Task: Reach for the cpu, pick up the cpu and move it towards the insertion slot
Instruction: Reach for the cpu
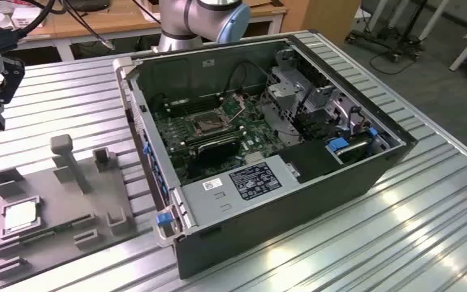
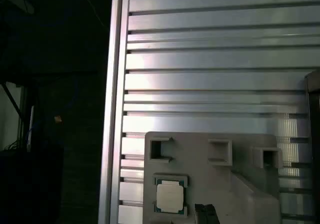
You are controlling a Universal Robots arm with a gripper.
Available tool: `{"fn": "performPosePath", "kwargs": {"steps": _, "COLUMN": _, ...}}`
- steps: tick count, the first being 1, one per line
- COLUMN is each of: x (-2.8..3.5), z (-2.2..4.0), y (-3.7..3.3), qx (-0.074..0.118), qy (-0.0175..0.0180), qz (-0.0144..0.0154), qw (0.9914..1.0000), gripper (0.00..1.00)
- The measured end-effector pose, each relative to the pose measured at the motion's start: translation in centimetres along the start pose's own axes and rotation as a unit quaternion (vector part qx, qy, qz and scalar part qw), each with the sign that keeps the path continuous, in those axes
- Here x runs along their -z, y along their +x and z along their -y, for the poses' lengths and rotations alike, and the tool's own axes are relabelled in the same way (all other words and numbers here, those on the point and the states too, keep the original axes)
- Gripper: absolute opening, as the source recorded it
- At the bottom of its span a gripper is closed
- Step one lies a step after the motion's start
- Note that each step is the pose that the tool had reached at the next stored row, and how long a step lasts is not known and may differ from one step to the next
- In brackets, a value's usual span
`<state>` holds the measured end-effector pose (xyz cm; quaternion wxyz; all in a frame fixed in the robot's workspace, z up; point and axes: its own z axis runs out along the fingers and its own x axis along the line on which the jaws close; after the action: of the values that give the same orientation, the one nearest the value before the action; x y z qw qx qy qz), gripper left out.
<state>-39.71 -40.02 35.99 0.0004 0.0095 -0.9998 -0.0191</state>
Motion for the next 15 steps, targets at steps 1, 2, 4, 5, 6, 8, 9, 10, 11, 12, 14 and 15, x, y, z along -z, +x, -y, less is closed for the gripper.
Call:
{"fn": "performPosePath", "kwargs": {"steps": 1, "x": 0.0, "z": 0.0, "y": 0.0, "qx": 0.0, "qy": 0.0, "qz": 0.0, "qw": 1.0, "gripper": 0.11}}
{"fn": "performPosePath", "kwargs": {"steps": 2, "x": 0.0, "z": 0.0, "y": 0.0, "qx": 0.0, "qy": 0.0, "qz": 0.0, "qw": 1.0, "gripper": 0.11}}
{"fn": "performPosePath", "kwargs": {"steps": 4, "x": 0.0, "z": 0.0, "y": 0.0, "qx": 0.0, "qy": 0.0, "qz": 0.0, "qw": 1.0, "gripper": 0.11}}
{"fn": "performPosePath", "kwargs": {"steps": 5, "x": 0.01, "z": 0.0, "y": 0.01, "qx": 0.0, "qy": 0.0, "qz": -0.0001, "qw": 1.0, "gripper": 0.11}}
{"fn": "performPosePath", "kwargs": {"steps": 6, "x": 0.01, "z": 0.0, "y": 0.06, "qx": 0.0, "qy": 0.0, "qz": -0.0001, "qw": 1.0, "gripper": 0.11}}
{"fn": "performPosePath", "kwargs": {"steps": 8, "x": 0.0, "z": 0.0, "y": 0.11, "qx": 0.0, "qy": 0.0, "qz": 0.0, "qw": 1.0, "gripper": 0.11}}
{"fn": "performPosePath", "kwargs": {"steps": 9, "x": 0.0, "z": 0.0, "y": 0.15, "qx": 0.0, "qy": 0.0, "qz": 0.0, "qw": 1.0, "gripper": 0.11}}
{"fn": "performPosePath", "kwargs": {"steps": 10, "x": 0.0, "z": 0.0, "y": 0.2, "qx": 0.0, "qy": 0.0, "qz": 0.0, "qw": 1.0, "gripper": 0.11}}
{"fn": "performPosePath", "kwargs": {"steps": 11, "x": 0.0, "z": 0.0, "y": 0.25, "qx": 0.0, "qy": 0.0, "qz": 0.0, "qw": 1.0, "gripper": 0.11}}
{"fn": "performPosePath", "kwargs": {"steps": 12, "x": 0.0, "z": 0.0, "y": 0.29, "qx": 0.0, "qy": 0.0, "qz": 0.0, "qw": 1.0, "gripper": 0.11}}
{"fn": "performPosePath", "kwargs": {"steps": 14, "x": 0.0, "z": -0.01, "y": 0.29, "qx": 0.0, "qy": 0.0, "qz": 0.0, "qw": 1.0, "gripper": 0.11}}
{"fn": "performPosePath", "kwargs": {"steps": 15, "x": 0.0, "z": 0.0, "y": 0.3, "qx": 0.0, "qy": 0.0, "qz": 0.0, "qw": 1.0, "gripper": 0.11}}
